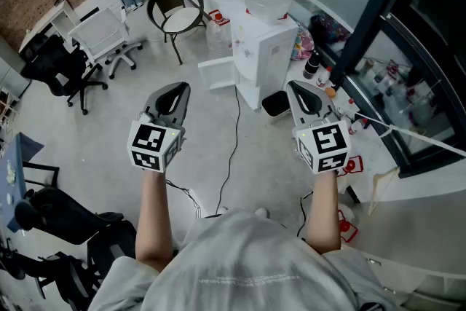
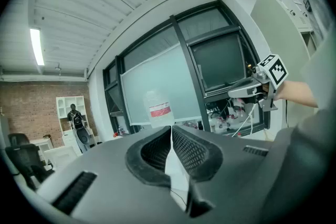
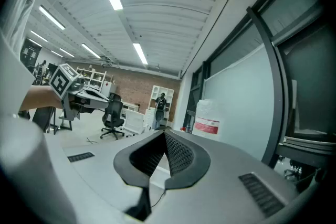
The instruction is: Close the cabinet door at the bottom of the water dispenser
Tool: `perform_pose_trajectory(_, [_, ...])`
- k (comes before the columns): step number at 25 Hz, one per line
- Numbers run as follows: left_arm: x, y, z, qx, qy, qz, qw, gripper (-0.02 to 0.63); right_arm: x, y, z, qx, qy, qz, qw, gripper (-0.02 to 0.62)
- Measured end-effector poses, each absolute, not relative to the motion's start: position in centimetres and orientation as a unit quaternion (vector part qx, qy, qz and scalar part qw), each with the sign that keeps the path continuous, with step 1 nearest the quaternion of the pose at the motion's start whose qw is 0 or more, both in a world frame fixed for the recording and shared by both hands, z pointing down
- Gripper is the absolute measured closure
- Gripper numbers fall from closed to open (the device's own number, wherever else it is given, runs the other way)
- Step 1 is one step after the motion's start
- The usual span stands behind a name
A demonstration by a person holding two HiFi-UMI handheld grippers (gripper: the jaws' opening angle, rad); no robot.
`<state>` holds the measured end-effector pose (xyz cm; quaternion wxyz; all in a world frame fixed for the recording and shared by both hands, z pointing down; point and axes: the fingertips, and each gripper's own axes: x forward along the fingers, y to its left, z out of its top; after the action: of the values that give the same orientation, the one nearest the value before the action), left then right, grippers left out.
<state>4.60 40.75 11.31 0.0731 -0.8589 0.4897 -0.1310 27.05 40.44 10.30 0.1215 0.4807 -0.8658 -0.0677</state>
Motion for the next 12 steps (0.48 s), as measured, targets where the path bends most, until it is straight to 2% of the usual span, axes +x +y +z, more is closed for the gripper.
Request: perform_pose_trajectory(12, [-3.2, 42.1, 13.7, -0.854, 0.5, -0.135, 0.051, 0.58, 18.7, 40.4, 10.7, 0.465, -0.875, -0.067, 0.114, 0.568])
